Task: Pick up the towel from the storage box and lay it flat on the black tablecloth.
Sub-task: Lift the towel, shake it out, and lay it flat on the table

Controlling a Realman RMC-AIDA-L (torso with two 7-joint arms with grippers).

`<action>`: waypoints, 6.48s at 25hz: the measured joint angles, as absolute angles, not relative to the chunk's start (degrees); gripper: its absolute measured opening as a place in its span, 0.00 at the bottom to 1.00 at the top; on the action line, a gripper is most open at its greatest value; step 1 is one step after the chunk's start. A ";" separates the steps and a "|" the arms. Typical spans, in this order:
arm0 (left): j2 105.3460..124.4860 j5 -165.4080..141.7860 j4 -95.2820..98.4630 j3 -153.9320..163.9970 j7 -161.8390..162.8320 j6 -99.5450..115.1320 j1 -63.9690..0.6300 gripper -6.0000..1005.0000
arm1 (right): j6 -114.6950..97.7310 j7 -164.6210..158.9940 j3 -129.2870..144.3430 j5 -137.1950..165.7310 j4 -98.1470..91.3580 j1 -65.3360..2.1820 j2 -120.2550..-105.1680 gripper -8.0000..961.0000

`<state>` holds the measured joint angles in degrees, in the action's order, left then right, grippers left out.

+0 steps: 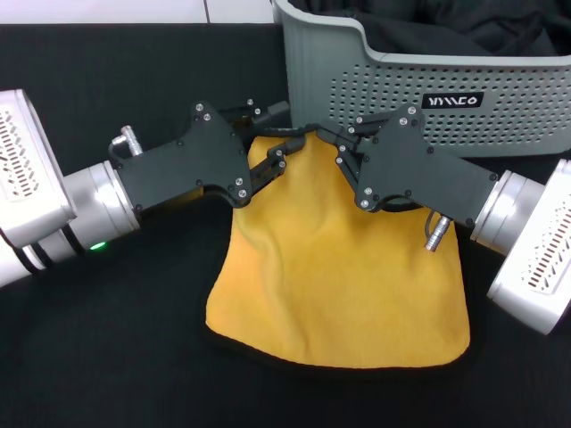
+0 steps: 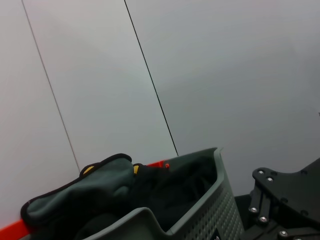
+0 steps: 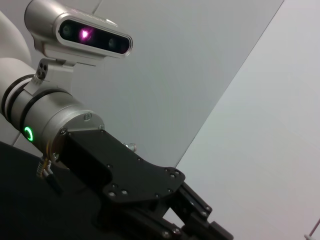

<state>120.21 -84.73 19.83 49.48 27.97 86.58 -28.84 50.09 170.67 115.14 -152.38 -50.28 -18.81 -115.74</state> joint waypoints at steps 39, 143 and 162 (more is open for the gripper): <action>120.31 -80.14 15.45 49.29 24.93 90.04 -27.83 0.03 | 62.09 161.16 116.37 -159.21 -44.28 -11.36 -114.95 0.35; 119.81 -78.08 24.44 53.43 41.97 116.95 -22.41 0.12 | 97.57 124.03 79.56 -136.23 -54.94 11.60 -114.22 0.04; 116.57 -78.66 30.76 61.82 52.36 111.54 -13.94 0.13 | 93.44 113.84 81.50 -131.87 -51.36 12.11 -116.11 0.04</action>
<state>116.57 -78.66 30.76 61.82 52.36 111.54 -13.94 93.44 113.84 81.50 -131.87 -51.36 12.11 -116.11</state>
